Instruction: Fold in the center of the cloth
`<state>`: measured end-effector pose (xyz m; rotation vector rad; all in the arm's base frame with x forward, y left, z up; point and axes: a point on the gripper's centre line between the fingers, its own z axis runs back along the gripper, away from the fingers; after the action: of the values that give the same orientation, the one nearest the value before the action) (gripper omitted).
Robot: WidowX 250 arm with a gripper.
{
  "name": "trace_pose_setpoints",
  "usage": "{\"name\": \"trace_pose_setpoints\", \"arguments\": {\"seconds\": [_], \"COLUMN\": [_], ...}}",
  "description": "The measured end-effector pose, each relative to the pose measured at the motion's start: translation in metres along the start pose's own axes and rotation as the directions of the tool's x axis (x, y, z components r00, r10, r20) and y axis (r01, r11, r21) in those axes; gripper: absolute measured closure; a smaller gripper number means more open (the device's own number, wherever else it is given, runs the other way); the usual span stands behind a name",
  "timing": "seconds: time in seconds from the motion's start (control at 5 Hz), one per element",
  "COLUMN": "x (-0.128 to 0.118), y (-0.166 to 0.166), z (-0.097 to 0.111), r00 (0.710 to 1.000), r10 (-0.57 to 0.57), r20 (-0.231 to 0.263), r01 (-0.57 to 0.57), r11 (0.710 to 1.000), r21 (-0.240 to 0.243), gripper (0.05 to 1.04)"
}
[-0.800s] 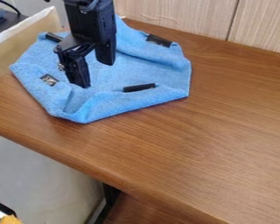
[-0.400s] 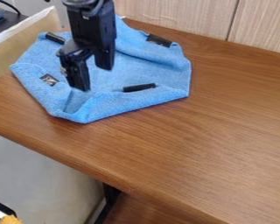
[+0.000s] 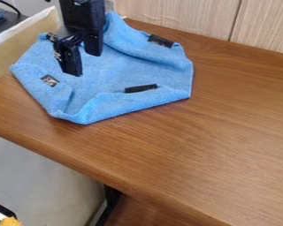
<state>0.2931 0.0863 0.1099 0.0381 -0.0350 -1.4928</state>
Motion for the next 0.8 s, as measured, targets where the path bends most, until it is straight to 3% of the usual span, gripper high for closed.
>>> {"name": "trace_pose_setpoints", "arguments": {"seconds": [0.4, 0.8], "x": [-0.018, -0.019], "y": [0.018, 0.026], "z": [-0.038, -0.049], "r00": [0.999, 0.999], "r10": [0.026, 0.032], "r20": [-0.027, 0.003], "r01": [-0.027, -0.032], "r11": [0.999, 0.999], "r21": [-0.035, 0.0], "gripper": [0.084, 0.083]}}
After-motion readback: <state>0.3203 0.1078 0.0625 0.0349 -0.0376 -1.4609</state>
